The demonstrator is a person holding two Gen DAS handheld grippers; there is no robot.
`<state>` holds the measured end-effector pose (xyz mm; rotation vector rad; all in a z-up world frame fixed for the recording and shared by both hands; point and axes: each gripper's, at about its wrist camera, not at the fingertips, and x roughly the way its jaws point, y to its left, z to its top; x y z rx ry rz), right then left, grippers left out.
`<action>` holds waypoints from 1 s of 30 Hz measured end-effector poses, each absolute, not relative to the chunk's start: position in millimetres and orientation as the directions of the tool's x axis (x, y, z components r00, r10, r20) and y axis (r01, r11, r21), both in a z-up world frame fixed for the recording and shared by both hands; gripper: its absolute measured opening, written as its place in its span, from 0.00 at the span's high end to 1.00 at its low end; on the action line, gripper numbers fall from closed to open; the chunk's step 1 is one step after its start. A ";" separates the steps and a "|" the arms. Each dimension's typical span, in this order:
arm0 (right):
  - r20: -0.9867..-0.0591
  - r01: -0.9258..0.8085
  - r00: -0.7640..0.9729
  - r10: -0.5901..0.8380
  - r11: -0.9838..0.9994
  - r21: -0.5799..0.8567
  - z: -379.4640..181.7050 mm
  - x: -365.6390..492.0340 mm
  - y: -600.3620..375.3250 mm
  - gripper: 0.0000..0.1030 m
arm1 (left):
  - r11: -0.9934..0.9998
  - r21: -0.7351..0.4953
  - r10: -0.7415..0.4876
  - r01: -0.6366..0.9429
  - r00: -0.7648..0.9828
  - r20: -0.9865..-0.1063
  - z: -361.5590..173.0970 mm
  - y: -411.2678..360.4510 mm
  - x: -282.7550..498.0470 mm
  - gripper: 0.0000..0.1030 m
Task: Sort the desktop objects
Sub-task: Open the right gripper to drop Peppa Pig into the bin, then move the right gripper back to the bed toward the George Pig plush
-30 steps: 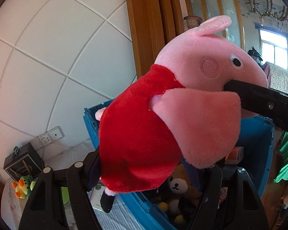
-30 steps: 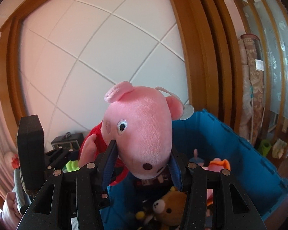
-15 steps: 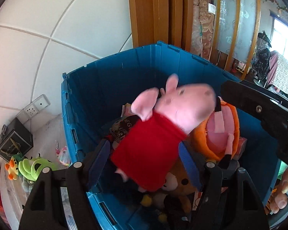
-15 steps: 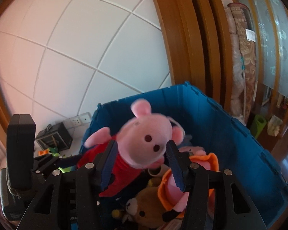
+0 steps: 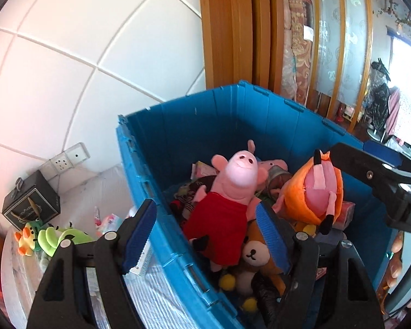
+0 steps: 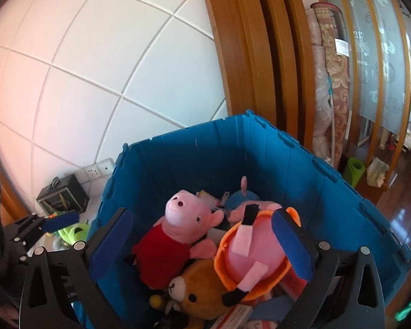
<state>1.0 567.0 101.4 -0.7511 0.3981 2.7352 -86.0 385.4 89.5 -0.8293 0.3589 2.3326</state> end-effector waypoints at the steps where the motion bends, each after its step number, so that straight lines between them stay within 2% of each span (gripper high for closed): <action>1: -0.525 -0.340 -0.827 0.199 -0.922 0.187 102.4 3.3 563.7 0.00 | -0.768 0.035 0.481 -0.640 -0.611 -0.629 92.1 377.6 -83.9 0.27; 9: -0.464 -0.309 -0.864 0.195 -0.933 0.184 108.6 22.5 518.1 0.00 | -0.813 -0.037 0.492 -0.581 -0.653 -0.576 90.8 304.8 -78.9 0.27; 17: -0.393 -0.199 -0.912 0.122 -0.967 0.161 104.6 22.7 441.3 0.00 | -0.890 -0.098 0.416 -0.446 -0.704 -0.575 60.8 218.2 -85.0 0.27; 24: -0.390 -0.056 -0.921 -0.005 -0.988 0.145 89.2 4.0 375.9 0.00 | -0.939 -0.089 0.320 -0.333 -0.743 -0.588 29.0 146.4 -82.6 0.27; 30: -0.456 0.065 -0.883 -0.111 -0.991 0.114 64.8 -16.6 317.4 0.00 | -0.969 -0.097 0.237 -0.228 -0.739 -0.630 -5.2 70.4 -80.4 0.27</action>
